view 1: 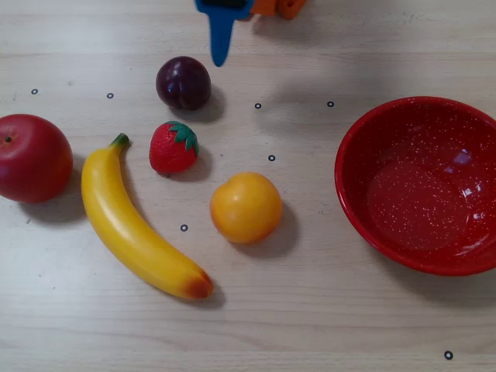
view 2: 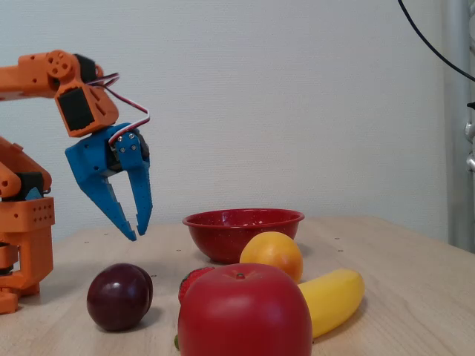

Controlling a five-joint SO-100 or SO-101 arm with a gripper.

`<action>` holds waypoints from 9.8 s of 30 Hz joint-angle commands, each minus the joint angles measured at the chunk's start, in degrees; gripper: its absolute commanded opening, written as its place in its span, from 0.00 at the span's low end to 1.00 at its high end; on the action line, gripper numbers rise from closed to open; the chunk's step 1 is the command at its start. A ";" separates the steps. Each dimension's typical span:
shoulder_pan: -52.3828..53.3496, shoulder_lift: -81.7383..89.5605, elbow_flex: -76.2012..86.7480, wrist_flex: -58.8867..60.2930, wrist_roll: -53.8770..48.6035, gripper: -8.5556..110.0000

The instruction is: Put plum in the red bowl.

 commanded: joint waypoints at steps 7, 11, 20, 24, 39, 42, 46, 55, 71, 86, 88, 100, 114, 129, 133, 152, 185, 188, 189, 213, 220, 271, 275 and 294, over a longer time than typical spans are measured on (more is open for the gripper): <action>-10.28 -8.53 -12.57 6.68 8.61 0.07; -13.62 -10.28 -12.92 8.26 12.57 0.07; -18.28 -13.01 -12.48 12.13 22.94 0.08; -19.42 -12.92 -12.39 13.36 23.47 0.24; -23.82 -12.92 -8.96 13.01 29.79 0.43; -24.70 -13.10 -7.73 12.74 31.73 0.47; -25.31 -13.71 -5.80 11.60 33.66 0.49; -25.22 -15.12 -2.29 4.66 34.63 0.50; -24.87 -21.01 -2.02 -1.14 35.95 0.50; -22.76 -24.35 -1.32 -4.22 34.98 0.50; -22.59 -24.70 -1.05 -4.83 34.80 0.50; -20.30 -26.37 -0.97 -7.38 33.13 0.50; -21.80 -27.07 -0.62 -8.79 34.19 0.44; -21.71 -26.98 -0.88 -8.96 34.37 0.38; -21.71 -26.98 -0.79 -8.88 34.63 0.37; -22.06 -26.72 -0.79 -8.96 35.33 0.27; -4.48 -21.62 -42.98 28.92 13.89 0.07; 2.02 -22.41 -47.72 29.53 8.44 0.07; 4.31 -22.59 -48.96 29.18 6.59 0.07; 43.42 -34.37 -59.15 6.15 -3.60 0.07; 45.88 -41.84 -57.22 -0.26 -0.26 0.07; 27.69 -29.18 -53.61 -1.41 -1.58 0.08; 23.03 -22.85 -49.57 0.00 -2.29 0.07; 8.26 21.80 9.40 -29.97 -5.54 0.07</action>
